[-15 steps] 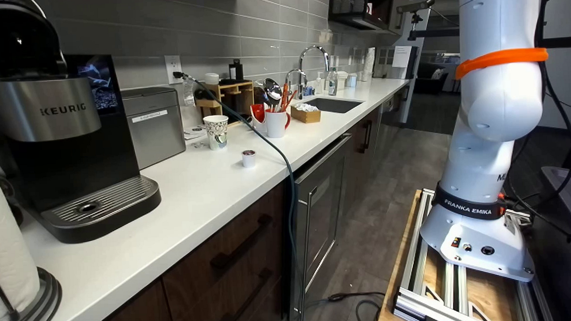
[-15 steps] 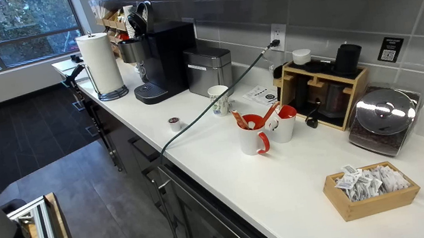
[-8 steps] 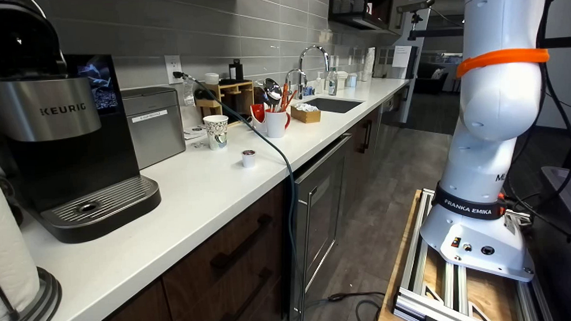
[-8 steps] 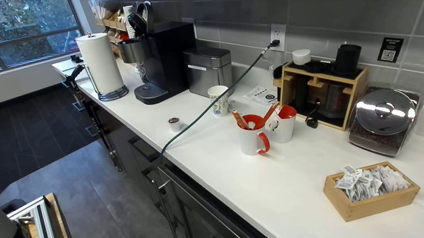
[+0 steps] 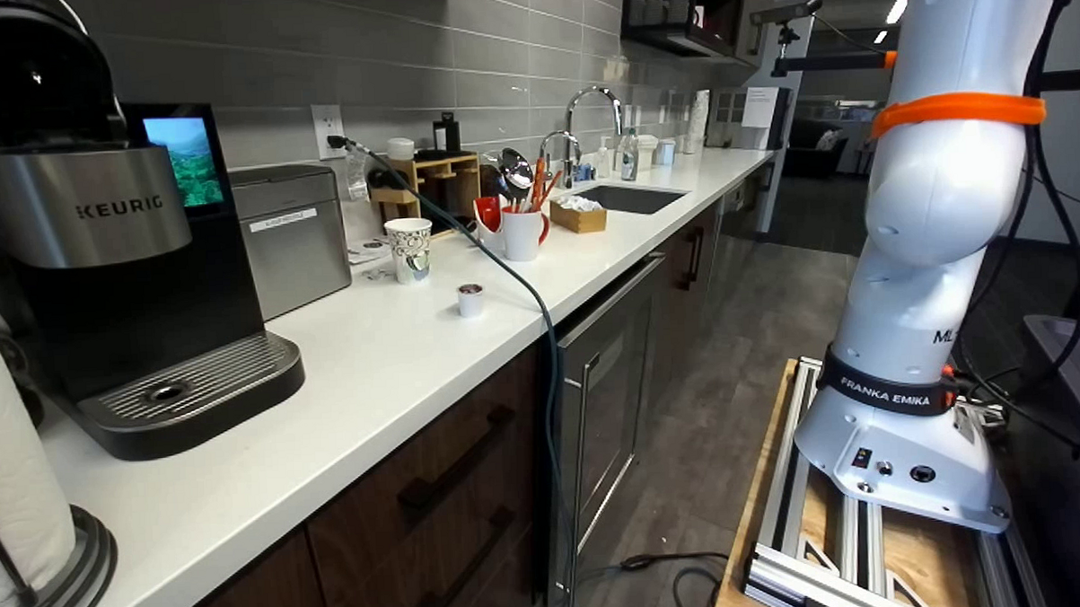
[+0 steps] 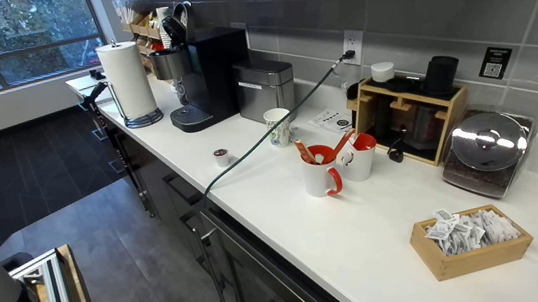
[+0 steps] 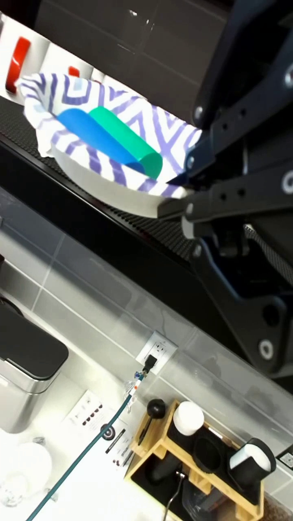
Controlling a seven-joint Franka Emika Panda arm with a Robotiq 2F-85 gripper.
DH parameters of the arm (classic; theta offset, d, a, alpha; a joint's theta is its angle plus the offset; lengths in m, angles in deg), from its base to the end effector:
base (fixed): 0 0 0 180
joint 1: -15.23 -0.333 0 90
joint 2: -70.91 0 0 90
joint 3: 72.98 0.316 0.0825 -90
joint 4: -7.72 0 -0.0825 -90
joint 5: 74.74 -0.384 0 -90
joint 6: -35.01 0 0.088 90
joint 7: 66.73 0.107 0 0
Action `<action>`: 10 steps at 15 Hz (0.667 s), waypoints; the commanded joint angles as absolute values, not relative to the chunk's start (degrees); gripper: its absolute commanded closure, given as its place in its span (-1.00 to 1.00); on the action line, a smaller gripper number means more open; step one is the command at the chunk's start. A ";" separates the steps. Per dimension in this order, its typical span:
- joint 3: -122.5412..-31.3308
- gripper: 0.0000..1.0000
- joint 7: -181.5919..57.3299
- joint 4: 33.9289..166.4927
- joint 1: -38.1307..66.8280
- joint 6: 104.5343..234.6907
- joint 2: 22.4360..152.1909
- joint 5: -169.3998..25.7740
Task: Put the bowl on the counter
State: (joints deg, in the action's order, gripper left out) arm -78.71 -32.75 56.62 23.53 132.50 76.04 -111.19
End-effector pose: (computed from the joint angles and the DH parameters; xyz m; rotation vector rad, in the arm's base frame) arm 0.4991 -0.0611 0.9302 -2.1679 0.7428 -0.7603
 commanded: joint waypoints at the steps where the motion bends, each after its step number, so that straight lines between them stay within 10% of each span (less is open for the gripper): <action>1: -78.50 0.96 -30.16 62.52 23.29 130.56 72.36 -112.12; 10: -77.84 0.86 -25.58 73.66 23.15 131.44 66.58 -110.30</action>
